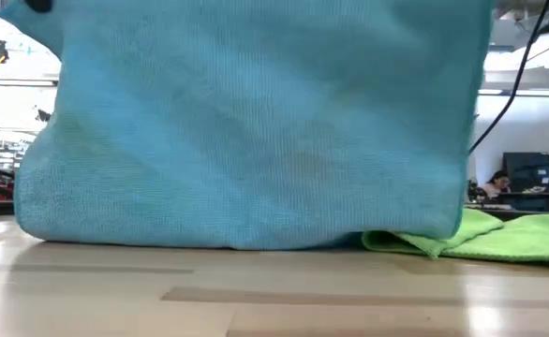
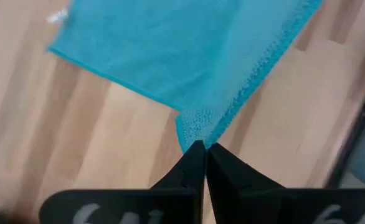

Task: Roll microfiber towels into tight, uniform cylinder then place into a basket
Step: Fold the blue microfiber cloth

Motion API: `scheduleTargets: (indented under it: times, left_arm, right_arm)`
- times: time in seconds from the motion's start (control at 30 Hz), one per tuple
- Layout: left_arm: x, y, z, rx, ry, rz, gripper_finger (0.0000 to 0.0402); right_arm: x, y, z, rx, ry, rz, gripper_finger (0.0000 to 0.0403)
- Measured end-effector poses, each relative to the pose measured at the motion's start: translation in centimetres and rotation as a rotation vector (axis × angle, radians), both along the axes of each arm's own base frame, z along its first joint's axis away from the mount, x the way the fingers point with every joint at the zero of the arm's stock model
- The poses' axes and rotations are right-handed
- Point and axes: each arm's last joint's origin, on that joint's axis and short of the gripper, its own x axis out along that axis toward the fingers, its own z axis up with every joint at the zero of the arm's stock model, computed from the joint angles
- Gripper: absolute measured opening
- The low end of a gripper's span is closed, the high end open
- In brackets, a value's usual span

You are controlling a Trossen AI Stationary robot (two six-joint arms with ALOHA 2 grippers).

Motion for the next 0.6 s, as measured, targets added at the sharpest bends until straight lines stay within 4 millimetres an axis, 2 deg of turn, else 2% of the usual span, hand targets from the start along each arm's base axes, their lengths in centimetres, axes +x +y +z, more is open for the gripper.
scheduleTargets:
  times: [0.17, 0.33, 0.5, 0.6]
  left_arm:
    - [0.2, 1.1, 0.0, 0.136, -0.04, 0.022, 0.0]
    - [1.0, 2.2, 0.0, 0.178, -0.05, 0.034, 0.0]
    - [1.7, 3.6, -2.3, 0.192, -0.005, 0.047, 0.0]
    - [2.0, 4.5, -3.7, 0.201, 0.018, 0.042, 0.0]
  right_arm:
    - [0.1, -1.7, -1.2, -0.153, 0.029, 0.054, 0.0006]
    - [0.3, -2.8, -2.4, -0.207, 0.068, 0.076, 0.0006]
    - [0.3, -3.8, -3.9, -0.249, 0.106, 0.063, 0.0006]
    - [0.3, -4.4, -4.0, -0.282, 0.122, 0.059, 0.0006]
